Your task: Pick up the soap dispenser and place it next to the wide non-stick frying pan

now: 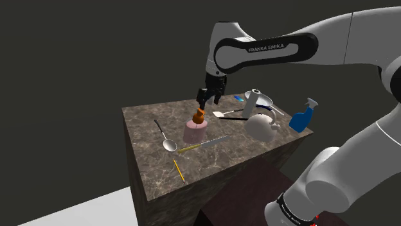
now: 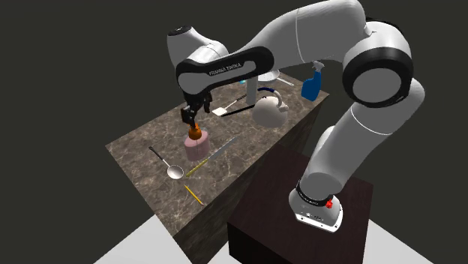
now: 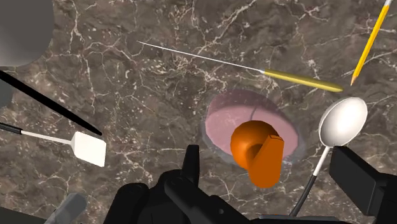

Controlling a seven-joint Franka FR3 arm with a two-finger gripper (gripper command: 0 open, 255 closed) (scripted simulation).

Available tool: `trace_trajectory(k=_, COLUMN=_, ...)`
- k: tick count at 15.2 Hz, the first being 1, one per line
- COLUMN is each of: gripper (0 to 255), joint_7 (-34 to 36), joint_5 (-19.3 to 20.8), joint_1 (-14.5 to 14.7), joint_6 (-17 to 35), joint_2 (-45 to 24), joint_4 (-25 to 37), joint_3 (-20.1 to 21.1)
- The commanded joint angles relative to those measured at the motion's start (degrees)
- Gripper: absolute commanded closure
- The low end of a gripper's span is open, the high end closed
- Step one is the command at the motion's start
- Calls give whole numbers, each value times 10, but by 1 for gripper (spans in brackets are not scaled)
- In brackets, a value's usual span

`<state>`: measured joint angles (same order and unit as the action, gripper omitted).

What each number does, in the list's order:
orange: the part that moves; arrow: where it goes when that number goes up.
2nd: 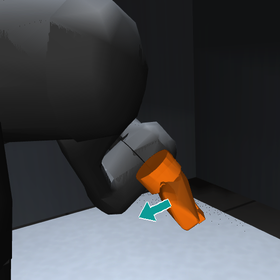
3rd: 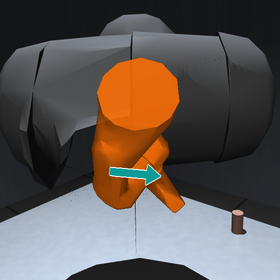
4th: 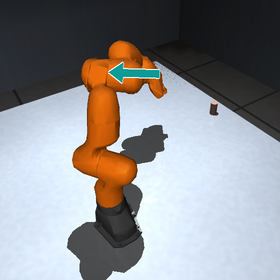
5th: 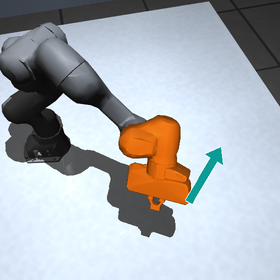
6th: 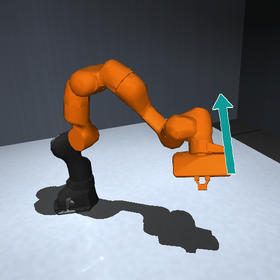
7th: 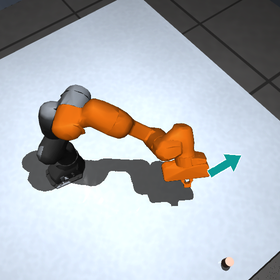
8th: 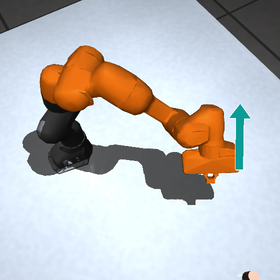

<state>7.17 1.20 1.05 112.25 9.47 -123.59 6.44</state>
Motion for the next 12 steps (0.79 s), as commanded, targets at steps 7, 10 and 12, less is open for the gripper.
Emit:
trace_trajectory(k=7, gripper=0, joint_7=8, joint_5=2, joint_1=2, joint_6=57, joint_2=-71, joint_4=18, joint_3=4)
trace_trajectory(k=10, gripper=0, joint_7=8, joint_5=3, joint_1=2, joint_6=76, joint_2=-78, joint_4=5, joint_3=4)
trace_trajectory(k=12, gripper=0, joint_7=8, joint_5=3, joint_1=2, joint_6=76, joint_2=-78, joint_4=5, joint_3=4)
